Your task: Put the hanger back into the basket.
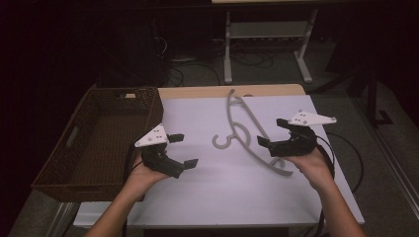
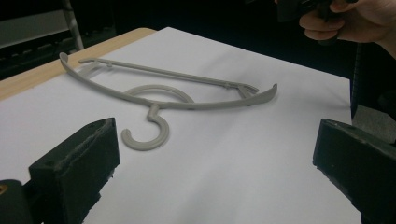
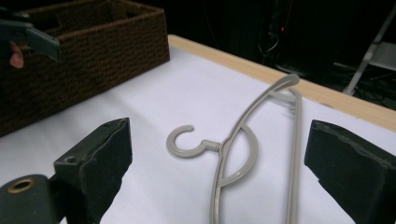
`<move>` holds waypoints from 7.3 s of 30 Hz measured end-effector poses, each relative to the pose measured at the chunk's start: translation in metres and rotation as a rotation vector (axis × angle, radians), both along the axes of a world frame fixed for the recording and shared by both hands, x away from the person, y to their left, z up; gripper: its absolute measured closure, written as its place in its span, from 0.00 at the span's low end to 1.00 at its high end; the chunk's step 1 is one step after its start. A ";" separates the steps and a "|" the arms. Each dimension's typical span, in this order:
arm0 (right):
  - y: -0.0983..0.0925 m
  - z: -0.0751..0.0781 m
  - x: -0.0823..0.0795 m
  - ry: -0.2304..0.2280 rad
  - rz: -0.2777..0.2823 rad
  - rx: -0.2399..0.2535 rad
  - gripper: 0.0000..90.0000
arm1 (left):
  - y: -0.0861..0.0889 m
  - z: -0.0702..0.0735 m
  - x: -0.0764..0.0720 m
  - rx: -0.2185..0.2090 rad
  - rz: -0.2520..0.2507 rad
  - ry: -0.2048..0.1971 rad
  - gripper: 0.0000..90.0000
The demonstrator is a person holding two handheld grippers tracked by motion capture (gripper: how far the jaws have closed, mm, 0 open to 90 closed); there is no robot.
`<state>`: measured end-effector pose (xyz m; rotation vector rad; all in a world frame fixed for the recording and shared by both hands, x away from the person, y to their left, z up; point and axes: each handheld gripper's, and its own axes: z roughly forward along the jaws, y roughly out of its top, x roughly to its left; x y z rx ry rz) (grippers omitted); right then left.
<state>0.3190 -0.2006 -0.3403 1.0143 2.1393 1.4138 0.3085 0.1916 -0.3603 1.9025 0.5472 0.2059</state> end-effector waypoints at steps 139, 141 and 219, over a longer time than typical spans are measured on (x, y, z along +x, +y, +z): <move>0.035 -0.081 -0.012 0.301 0.375 -0.301 0.99 | -0.005 -0.036 -0.012 0.005 -0.038 0.052 0.00; 0.034 -0.084 -0.009 0.319 0.358 -0.311 0.99 | -0.006 -0.036 -0.013 0.004 -0.038 0.053 0.00; 0.154 -0.101 0.076 0.260 0.428 -0.299 0.79 | 0.002 -0.034 -0.012 -0.017 -0.020 0.050 0.00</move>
